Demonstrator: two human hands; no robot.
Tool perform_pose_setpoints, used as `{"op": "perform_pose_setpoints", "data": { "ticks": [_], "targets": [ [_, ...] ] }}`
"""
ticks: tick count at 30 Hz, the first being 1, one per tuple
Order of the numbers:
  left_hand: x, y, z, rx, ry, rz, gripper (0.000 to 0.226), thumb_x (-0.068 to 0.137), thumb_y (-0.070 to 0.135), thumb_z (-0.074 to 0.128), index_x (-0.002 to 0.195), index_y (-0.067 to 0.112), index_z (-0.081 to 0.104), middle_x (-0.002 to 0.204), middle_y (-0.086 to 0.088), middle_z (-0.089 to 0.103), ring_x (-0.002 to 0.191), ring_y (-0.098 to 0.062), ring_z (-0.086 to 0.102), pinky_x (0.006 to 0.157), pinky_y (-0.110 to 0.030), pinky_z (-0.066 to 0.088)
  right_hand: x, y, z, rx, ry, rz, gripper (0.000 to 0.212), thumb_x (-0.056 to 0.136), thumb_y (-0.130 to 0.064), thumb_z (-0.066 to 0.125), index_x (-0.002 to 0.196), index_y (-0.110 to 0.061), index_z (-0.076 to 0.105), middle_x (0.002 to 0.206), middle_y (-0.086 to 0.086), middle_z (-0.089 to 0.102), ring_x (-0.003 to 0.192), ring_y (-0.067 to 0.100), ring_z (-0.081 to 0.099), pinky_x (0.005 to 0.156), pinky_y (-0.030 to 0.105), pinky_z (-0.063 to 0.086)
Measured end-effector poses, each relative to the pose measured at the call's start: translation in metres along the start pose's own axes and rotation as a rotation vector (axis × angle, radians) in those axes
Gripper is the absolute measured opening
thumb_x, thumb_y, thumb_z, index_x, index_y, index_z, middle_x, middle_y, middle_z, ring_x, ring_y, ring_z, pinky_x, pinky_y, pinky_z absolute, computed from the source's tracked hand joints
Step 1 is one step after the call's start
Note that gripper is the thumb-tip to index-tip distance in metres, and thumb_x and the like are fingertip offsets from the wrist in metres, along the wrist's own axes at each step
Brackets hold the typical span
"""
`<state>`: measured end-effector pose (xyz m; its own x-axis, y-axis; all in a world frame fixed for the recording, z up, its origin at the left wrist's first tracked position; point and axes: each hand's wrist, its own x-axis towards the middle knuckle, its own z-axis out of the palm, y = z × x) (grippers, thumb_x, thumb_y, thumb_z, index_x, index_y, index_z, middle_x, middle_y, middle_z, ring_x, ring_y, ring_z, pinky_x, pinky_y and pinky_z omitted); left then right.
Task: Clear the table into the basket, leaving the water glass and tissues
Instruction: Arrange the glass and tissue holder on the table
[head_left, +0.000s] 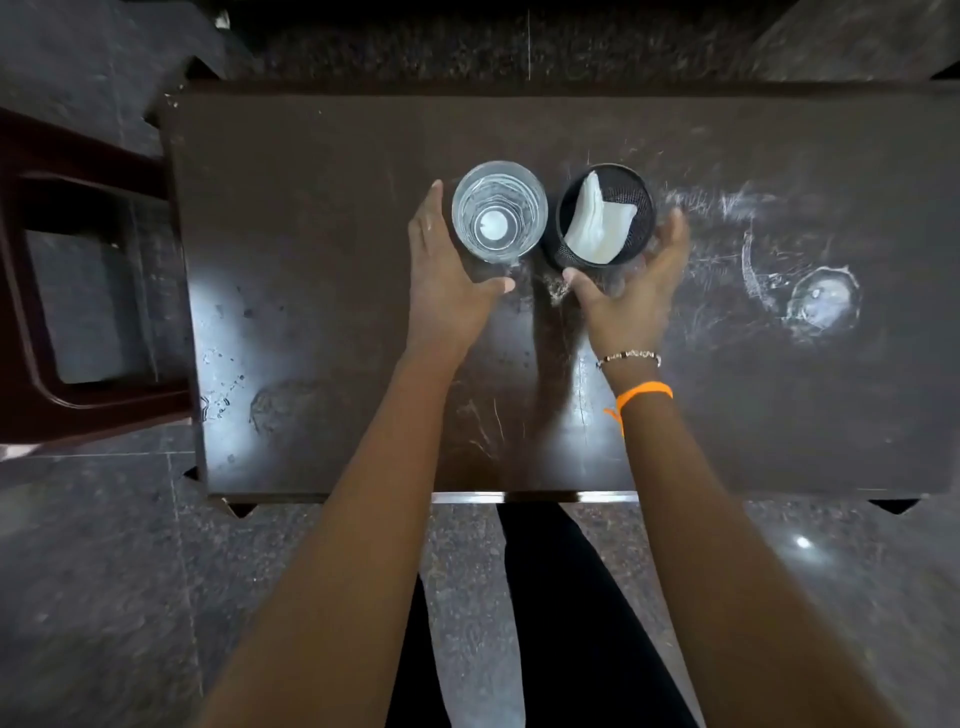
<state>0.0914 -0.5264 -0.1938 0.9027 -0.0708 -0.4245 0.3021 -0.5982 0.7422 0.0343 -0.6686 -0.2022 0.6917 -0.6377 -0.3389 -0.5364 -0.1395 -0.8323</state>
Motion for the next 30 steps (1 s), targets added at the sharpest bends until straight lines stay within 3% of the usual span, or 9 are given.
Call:
{"op": "perform_pose_setpoints", "data": {
  "ticks": [2, 4, 5, 8, 13, 16, 20, 26, 30],
  "targets": [
    [0.005, 0.000, 0.008, 0.027, 0.010, 0.026, 0.114, 0.059, 0.008, 0.084, 0.148, 0.011, 0.014, 0.152, -0.011, 0.022, 0.142, -0.021, 0.023, 0.098, -0.008, 0.016, 0.013, 0.003, 0.001, 0.014, -0.032, -0.030, 0.104, 0.062, -0.003, 0.079, 0.142, -0.002, 0.012, 0.149, 0.015, 0.021, 0.136, 0.017, 0.026, 0.116, 0.024, 0.028],
    [0.008, 0.000, 0.014, 0.029, 0.029, 0.046, 0.114, 0.057, 0.006, 0.084, 0.148, 0.010, 0.015, 0.151, -0.011, 0.024, 0.139, -0.019, 0.025, 0.094, -0.004, 0.015, 0.022, 0.006, 0.002, -0.036, -0.047, -0.099, 0.103, 0.061, -0.006, 0.079, 0.142, -0.002, 0.016, 0.148, 0.013, 0.027, 0.129, 0.007, 0.027, 0.102, -0.004, 0.018],
    [0.008, 0.001, 0.018, 0.026, 0.042, 0.058, 0.113, 0.057, 0.005, 0.084, 0.147, 0.009, 0.016, 0.150, -0.011, 0.025, 0.137, -0.016, 0.027, 0.093, -0.001, 0.015, 0.024, 0.007, 0.002, -0.048, -0.054, -0.134, 0.100, 0.060, -0.006, 0.079, 0.140, -0.001, 0.019, 0.145, 0.012, 0.031, 0.125, 0.007, 0.029, 0.095, -0.009, 0.017],
    [0.011, 0.001, 0.023, 0.017, 0.093, 0.103, 0.102, 0.055, 0.009, 0.084, 0.140, 0.006, 0.028, 0.142, -0.011, 0.035, 0.122, -0.007, 0.032, 0.092, 0.002, 0.021, 0.027, 0.009, 0.002, -0.044, -0.048, -0.181, 0.090, 0.060, -0.005, 0.079, 0.134, 0.002, 0.029, 0.136, 0.012, 0.041, 0.119, 0.010, 0.039, 0.095, -0.005, 0.025],
    [0.016, 0.000, 0.022, -0.002, 0.117, 0.124, 0.084, 0.056, 0.022, 0.083, 0.126, 0.012, 0.037, 0.125, -0.002, 0.049, 0.112, -0.013, 0.052, 0.092, -0.018, 0.042, 0.022, 0.010, -0.005, -0.063, -0.037, -0.180, 0.086, 0.060, -0.006, 0.078, 0.132, 0.000, 0.031, 0.133, 0.011, 0.045, 0.116, 0.013, 0.046, 0.095, 0.000, 0.033],
    [0.013, -0.001, 0.022, -0.007, 0.146, 0.128, 0.079, 0.056, 0.026, 0.083, 0.121, 0.013, 0.040, 0.119, 0.002, 0.051, 0.104, -0.009, 0.054, 0.084, -0.009, 0.041, 0.011, 0.015, -0.011, -0.065, -0.037, -0.159, 0.087, 0.061, -0.007, 0.078, 0.134, -0.003, 0.030, 0.135, 0.009, 0.044, 0.121, 0.015, 0.046, 0.101, 0.009, 0.036],
    [-0.007, -0.009, 0.025, -0.024, 0.168, 0.132, 0.077, 0.057, 0.024, 0.084, 0.120, 0.013, 0.041, 0.112, 0.006, 0.049, 0.098, -0.005, 0.052, 0.077, 0.005, 0.036, -0.004, 0.022, -0.015, -0.069, -0.033, -0.148, 0.088, 0.060, -0.009, 0.078, 0.134, -0.006, 0.030, 0.133, 0.004, 0.044, 0.120, 0.012, 0.044, 0.099, 0.004, 0.033],
    [-0.048, -0.026, 0.033, -0.027, 0.152, 0.090, 0.077, 0.058, 0.023, 0.085, 0.121, 0.015, 0.041, 0.114, 0.007, 0.047, 0.104, -0.008, 0.053, 0.086, -0.011, 0.042, -0.022, 0.036, -0.021, -0.058, -0.078, -0.131, 0.089, 0.059, -0.010, 0.080, 0.134, -0.010, 0.031, 0.134, 0.000, 0.042, 0.125, 0.015, 0.044, 0.103, 0.010, 0.034],
    [-0.053, -0.028, 0.037, -0.022, 0.158, 0.096, 0.080, 0.058, 0.023, 0.085, 0.124, 0.011, 0.041, 0.117, 0.004, 0.046, 0.110, -0.012, 0.052, 0.089, -0.008, 0.039, -0.024, 0.039, -0.021, -0.057, -0.093, -0.141, 0.089, 0.060, -0.011, 0.079, 0.134, -0.009, 0.031, 0.135, 0.001, 0.042, 0.124, 0.011, 0.043, 0.102, 0.006, 0.033]
  ]
}}
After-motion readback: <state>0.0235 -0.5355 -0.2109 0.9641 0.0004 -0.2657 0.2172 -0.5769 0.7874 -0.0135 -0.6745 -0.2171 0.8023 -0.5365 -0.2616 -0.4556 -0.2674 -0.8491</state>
